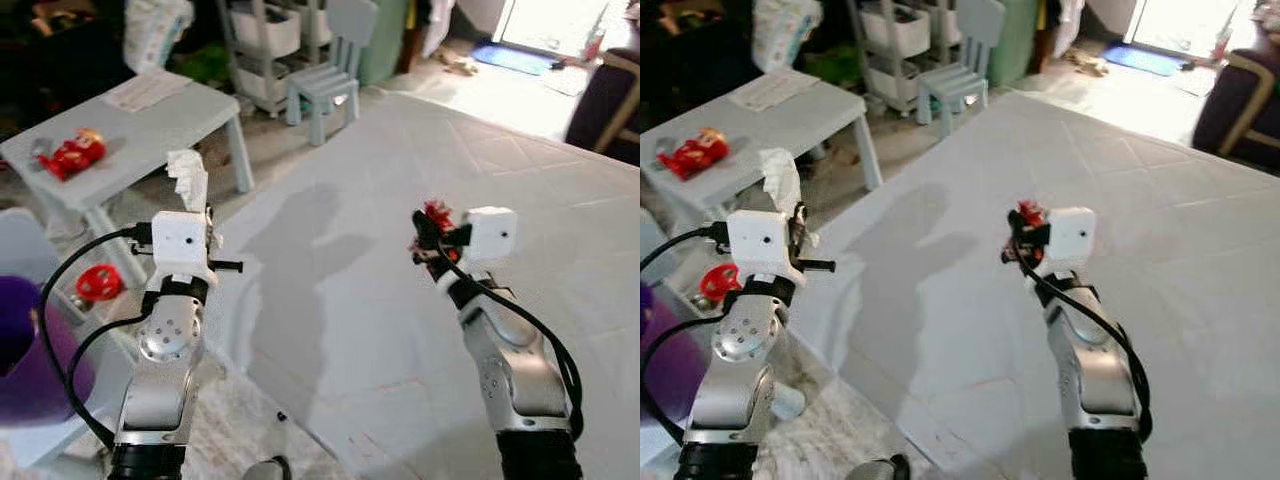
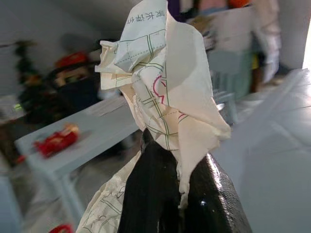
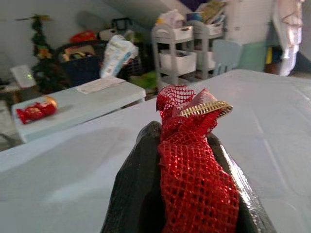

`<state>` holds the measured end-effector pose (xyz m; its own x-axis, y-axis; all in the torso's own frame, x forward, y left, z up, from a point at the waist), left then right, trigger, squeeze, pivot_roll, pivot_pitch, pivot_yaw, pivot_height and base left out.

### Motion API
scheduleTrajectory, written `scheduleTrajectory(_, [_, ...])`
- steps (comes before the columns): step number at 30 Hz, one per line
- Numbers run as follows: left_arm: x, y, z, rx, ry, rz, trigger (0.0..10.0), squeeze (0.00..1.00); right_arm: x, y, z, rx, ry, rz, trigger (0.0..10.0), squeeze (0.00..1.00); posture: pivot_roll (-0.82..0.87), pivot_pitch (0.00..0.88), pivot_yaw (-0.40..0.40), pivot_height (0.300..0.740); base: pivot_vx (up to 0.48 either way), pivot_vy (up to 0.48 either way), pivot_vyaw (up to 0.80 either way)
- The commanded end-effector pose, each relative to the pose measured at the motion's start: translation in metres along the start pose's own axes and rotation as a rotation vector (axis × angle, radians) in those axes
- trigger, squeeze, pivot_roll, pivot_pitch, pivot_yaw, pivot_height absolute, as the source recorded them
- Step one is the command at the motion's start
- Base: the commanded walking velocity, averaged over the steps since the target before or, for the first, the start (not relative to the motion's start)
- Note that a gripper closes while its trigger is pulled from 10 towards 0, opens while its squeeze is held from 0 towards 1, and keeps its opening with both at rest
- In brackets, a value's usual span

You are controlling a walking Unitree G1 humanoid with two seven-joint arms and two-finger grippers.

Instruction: Picking trash to rubbish bin

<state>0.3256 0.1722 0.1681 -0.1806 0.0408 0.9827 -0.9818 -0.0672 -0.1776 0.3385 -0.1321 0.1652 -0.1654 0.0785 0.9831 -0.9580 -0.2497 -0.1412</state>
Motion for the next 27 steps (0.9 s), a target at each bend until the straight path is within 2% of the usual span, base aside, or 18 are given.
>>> scheduleTrajectory(1, [-0.0003, -0.0003, -0.001, 0.014, -0.005, -0.002, 10.0, 0.0, 0.0047, 0.0002, 0.0036, -0.011, 0.006, 0.005, 10.0, 0.0, 0.01, 0.064, 0.0, 0.74, 0.0, 0.0, 0.8])
scheduleTrajectory(11, [-0.0014, -0.0027, -0.0048, 0.028, -0.006, -0.015, 10.0, 0.0, 0.005, -0.0027, -0.0022, 0.004, -0.004, 0.004, 10.0, 0.0, 0.02, 0.062, 0.003, 0.74, 0.0, 0.0, 0.8])
scheduleTrajectory(27, [-0.0061, -0.0025, -0.0023, 0.033, 0.015, -0.041, 10.0, 0.0, 0.0041, -0.0006, -0.0031, 0.004, -0.012, -0.005, 10.0, 0.0, 0.02, 0.07, 0.005, 0.74, 0.0, 0.0, 0.8])
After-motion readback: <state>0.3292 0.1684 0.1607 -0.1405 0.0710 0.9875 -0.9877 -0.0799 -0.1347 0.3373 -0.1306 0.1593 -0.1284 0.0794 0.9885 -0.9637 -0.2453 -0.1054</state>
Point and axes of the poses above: a point about 5 cm out from each wrist's last joint towards the gripper, its own y axis pointing back from the gripper into the wrist, its own x axis along the axis of the wrist's last joint, z = x × y, the point moved 3 cm from there along -y, pointing out of the wrist towards the gripper, and after that the axes turned 12 degrees about y, right-handed, at the moved point
